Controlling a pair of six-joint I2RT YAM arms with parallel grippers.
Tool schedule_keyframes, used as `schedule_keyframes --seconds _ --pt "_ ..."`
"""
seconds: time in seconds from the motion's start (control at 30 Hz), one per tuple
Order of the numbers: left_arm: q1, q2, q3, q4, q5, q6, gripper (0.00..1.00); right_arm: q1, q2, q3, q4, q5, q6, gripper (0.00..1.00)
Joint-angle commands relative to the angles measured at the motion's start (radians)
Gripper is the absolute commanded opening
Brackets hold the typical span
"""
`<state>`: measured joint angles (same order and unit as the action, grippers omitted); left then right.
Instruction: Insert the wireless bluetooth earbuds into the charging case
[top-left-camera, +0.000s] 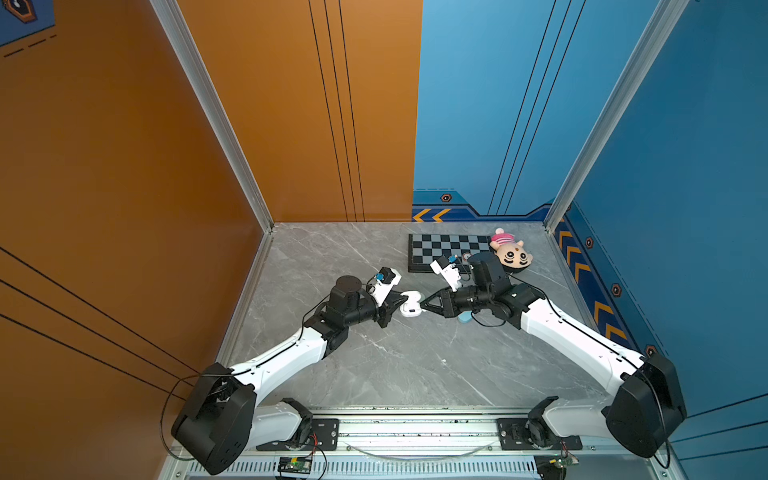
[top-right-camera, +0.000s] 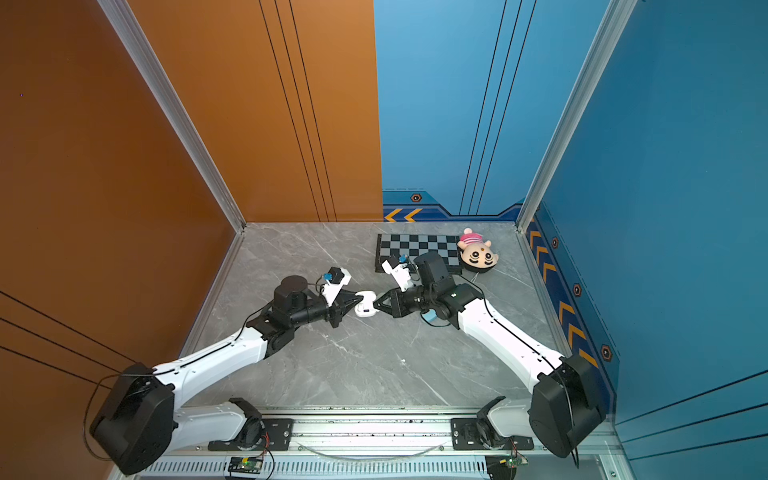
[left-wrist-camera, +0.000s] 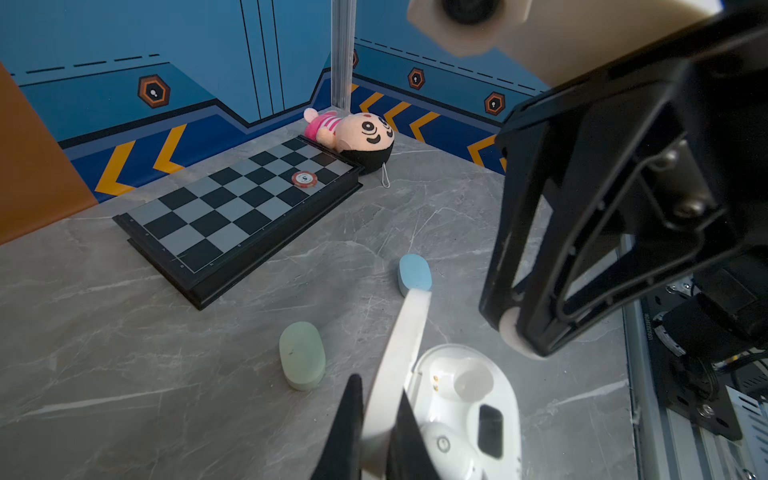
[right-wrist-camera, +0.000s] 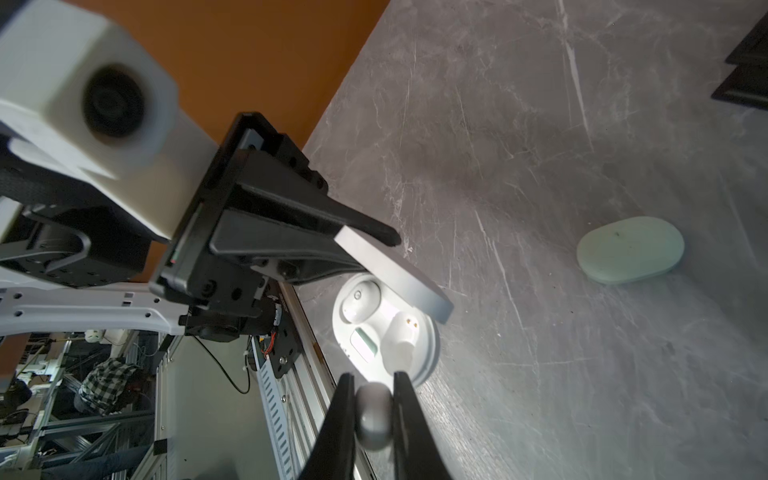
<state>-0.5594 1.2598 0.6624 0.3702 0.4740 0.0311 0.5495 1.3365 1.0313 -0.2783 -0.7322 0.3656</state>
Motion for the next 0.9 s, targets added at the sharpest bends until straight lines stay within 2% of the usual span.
schedule_keyframes --seconds 0.0,0.87 --pt "-0.019 0.006 0.031 0.047 0.020 0.027 0.00 -0.005 -0.013 0.023 0.082 -0.036 0.090 0.06" --pt "-0.058 -0.033 0.086 0.058 0.012 -0.013 0.00 -0.034 -0.012 -0.015 0.103 0.010 0.084 0.08"
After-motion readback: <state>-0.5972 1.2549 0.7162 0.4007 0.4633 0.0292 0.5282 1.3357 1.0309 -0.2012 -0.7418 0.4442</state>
